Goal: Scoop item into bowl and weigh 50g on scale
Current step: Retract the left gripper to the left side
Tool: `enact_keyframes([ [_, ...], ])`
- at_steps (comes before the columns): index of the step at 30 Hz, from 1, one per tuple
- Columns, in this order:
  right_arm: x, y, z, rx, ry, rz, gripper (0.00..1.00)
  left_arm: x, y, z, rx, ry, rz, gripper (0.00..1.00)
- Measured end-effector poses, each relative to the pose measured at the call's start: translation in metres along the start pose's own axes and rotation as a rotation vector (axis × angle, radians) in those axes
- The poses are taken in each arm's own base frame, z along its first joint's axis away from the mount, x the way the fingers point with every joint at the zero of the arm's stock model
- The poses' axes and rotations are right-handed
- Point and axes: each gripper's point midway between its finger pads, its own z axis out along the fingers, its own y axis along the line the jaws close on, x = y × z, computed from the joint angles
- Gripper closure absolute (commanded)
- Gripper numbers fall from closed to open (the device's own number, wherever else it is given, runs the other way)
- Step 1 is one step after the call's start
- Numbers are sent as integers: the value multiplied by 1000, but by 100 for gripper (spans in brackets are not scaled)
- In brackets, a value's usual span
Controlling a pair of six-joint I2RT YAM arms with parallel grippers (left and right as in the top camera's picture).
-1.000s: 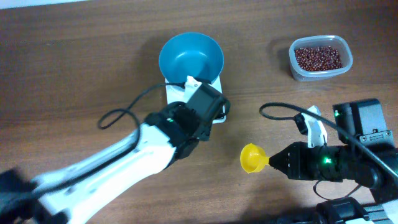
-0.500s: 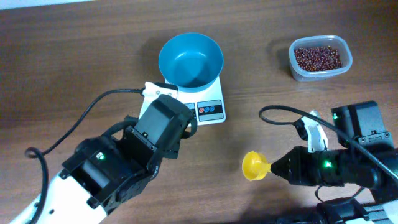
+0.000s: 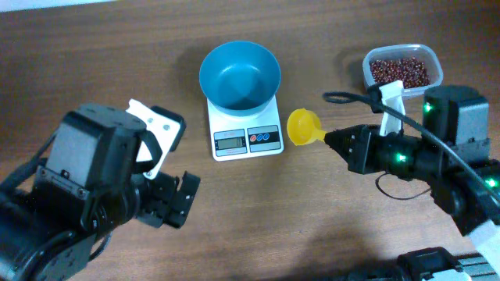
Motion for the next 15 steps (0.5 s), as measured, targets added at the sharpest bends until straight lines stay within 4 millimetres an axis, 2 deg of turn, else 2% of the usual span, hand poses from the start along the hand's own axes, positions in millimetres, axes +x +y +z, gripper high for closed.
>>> enact_keyframes([
  [3, 8, -17, 19, 30, 78, 58, 96, 8, -2, 1, 10, 38, 79, 1],
  [5, 12, -15, 22, 4, 104, 71, 96, 11, -7, 1, 48, 43, 248, 1],
  [7, 13, -10, 22, -24, 113, 74, 96, 7, -7, 1, 46, 24, 312, 1],
  [15, 14, -8, 21, -36, 118, 75, 96, 0, -14, 1, 84, -8, 312, 1],
])
